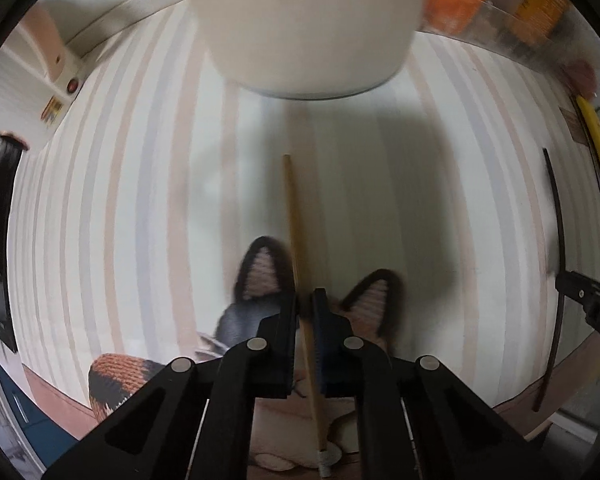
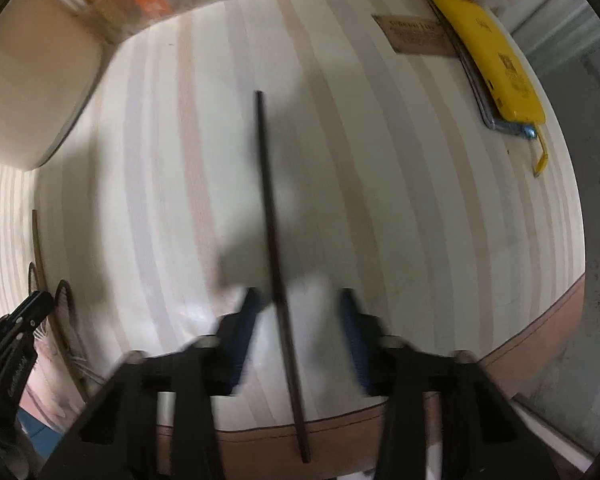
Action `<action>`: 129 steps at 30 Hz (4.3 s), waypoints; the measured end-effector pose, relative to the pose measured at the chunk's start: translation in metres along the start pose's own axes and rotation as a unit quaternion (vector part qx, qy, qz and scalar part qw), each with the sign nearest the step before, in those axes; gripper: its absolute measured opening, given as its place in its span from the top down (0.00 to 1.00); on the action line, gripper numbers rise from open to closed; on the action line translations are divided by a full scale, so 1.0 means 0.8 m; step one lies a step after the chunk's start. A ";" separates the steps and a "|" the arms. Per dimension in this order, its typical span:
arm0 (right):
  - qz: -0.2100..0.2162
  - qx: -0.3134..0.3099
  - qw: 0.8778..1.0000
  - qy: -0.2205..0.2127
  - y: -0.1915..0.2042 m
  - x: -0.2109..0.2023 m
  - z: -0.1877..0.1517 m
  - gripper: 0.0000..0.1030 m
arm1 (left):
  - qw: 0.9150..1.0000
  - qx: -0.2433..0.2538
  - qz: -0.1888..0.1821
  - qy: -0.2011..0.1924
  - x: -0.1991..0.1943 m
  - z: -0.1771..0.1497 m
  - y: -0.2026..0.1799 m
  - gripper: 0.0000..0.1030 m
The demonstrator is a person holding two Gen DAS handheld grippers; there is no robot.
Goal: Organize utensils
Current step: 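Close the left tool on the wooden chopstick while the right tool grasps the dark chopstick, then lift the left tool's wooden chopstick over the holder while the right tool carries the dark one there, then open the left tool to drop its chopstick into the holder while the right tool releases the dark one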
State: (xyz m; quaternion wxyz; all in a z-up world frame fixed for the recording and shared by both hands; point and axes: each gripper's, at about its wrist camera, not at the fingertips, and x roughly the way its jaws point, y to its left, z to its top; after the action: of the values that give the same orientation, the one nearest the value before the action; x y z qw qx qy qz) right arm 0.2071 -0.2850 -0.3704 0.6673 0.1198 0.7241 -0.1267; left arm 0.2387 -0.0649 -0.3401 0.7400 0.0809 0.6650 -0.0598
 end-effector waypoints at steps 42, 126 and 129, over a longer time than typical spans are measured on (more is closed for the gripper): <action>0.006 -0.125 0.991 0.047 0.143 0.013 -0.012 0.93 | 0.998 -0.053 -0.014 0.019 0.008 0.009 0.073 0.94; 0.173 -0.082 0.933 -0.305 0.169 -0.413 0.219 0.95 | 0.927 -0.151 -0.057 -0.339 -0.327 0.280 0.089 0.96; 0.167 -0.086 0.940 -0.284 0.177 -0.391 0.229 0.95 | 0.933 -0.140 -0.052 -0.327 -0.313 0.288 0.085 0.95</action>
State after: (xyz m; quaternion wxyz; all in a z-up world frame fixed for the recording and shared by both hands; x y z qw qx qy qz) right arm 0.4523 -0.2160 -0.0759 0.8644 0.1401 0.4825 0.0207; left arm 0.4491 -0.0491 -0.0652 0.9162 -0.0826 0.3911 -0.0274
